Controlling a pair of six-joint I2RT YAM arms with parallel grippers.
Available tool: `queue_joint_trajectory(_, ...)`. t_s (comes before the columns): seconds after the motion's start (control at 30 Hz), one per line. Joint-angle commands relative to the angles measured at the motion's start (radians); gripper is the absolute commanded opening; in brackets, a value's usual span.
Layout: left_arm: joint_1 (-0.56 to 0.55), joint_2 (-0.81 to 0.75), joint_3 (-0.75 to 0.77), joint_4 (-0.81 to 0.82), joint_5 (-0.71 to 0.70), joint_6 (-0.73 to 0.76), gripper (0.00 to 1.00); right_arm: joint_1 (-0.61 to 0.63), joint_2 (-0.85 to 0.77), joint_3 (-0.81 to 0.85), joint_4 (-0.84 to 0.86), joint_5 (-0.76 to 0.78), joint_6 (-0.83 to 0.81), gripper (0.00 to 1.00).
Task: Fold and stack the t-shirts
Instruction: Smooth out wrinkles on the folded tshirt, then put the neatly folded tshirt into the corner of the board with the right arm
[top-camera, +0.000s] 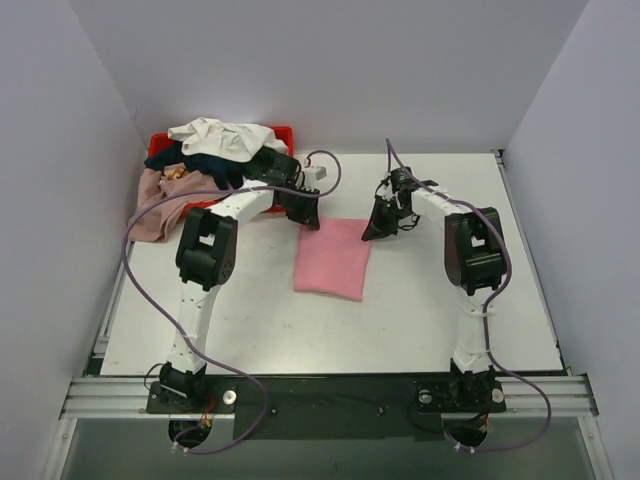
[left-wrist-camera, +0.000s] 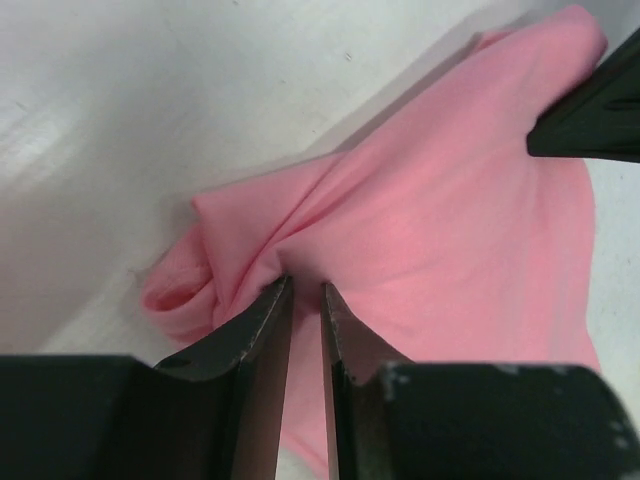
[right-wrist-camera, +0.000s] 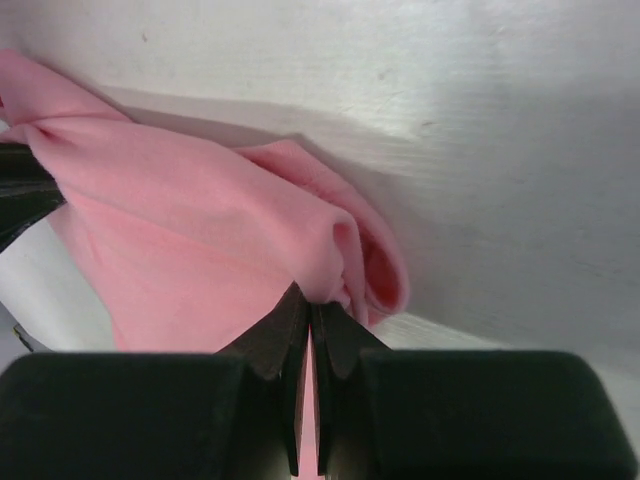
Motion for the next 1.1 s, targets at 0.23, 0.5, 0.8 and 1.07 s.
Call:
queue_joint_trajectory(0.23, 0.039, -0.027, 0.007, 0.103, -0.130, -0.054, 0.32, -0.025, 0.011, 0.070, -0.082, 0.085, -0.037, 0.00)
queue_joint_trajectory(0.5, 0.054, -0.129, 0.096, 0.026, -0.159, -0.042, 0.41, 0.015, -0.167, 0.059, -0.199, 0.218, -0.079, 0.21)
queue_joint_trajectory(0.8, 0.054, -0.300, -0.158, 0.006, -0.121, -0.099, 0.51, 0.080, -0.211, -0.176, -0.004, 0.102, 0.088, 0.51)
queue_joint_trajectory(1.07, 0.056, -0.369, -0.336, 0.043, -0.145, -0.102, 0.52, 0.075, -0.102, -0.184, 0.120, -0.021, 0.157, 0.39)
